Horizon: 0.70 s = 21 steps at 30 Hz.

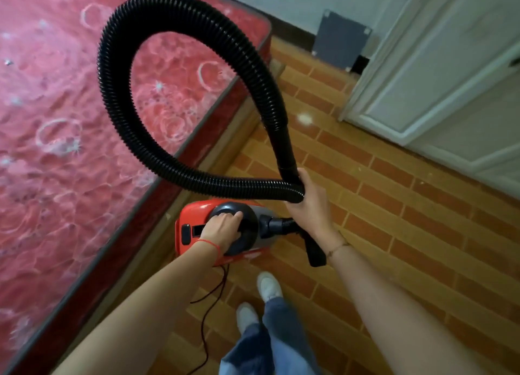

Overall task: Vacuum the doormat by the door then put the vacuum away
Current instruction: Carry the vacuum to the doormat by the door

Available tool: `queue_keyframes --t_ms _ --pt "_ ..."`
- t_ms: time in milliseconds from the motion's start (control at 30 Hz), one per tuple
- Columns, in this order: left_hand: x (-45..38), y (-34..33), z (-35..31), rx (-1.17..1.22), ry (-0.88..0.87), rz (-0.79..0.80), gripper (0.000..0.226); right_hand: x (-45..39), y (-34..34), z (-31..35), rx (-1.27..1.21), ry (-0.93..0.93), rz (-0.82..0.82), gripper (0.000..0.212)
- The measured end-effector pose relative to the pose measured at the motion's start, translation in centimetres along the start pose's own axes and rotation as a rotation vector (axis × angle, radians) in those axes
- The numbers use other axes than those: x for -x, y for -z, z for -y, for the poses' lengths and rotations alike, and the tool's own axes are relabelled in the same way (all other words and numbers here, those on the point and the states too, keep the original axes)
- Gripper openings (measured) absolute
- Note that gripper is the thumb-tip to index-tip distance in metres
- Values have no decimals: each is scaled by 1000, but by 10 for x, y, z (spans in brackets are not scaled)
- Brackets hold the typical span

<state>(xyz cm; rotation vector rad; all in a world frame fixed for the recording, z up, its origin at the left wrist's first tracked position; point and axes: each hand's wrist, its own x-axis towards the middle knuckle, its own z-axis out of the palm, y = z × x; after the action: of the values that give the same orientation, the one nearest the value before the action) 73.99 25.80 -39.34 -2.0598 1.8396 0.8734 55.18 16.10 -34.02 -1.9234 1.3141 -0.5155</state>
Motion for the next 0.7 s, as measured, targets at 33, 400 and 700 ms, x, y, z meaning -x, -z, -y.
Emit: queue_keyframes --t_ms 33,400,700 --pt "-2 4 -14 -11 -31 11 33 8 13 -6 -8 -11 -41 41" --pt "-21 -1 -185 -196 -344 117 39 123 138 -98 -17 -258 -378 52" --pt "-14 -32 -335 -389 -568 184 43 238 226 -167 26 -420 -598 53"
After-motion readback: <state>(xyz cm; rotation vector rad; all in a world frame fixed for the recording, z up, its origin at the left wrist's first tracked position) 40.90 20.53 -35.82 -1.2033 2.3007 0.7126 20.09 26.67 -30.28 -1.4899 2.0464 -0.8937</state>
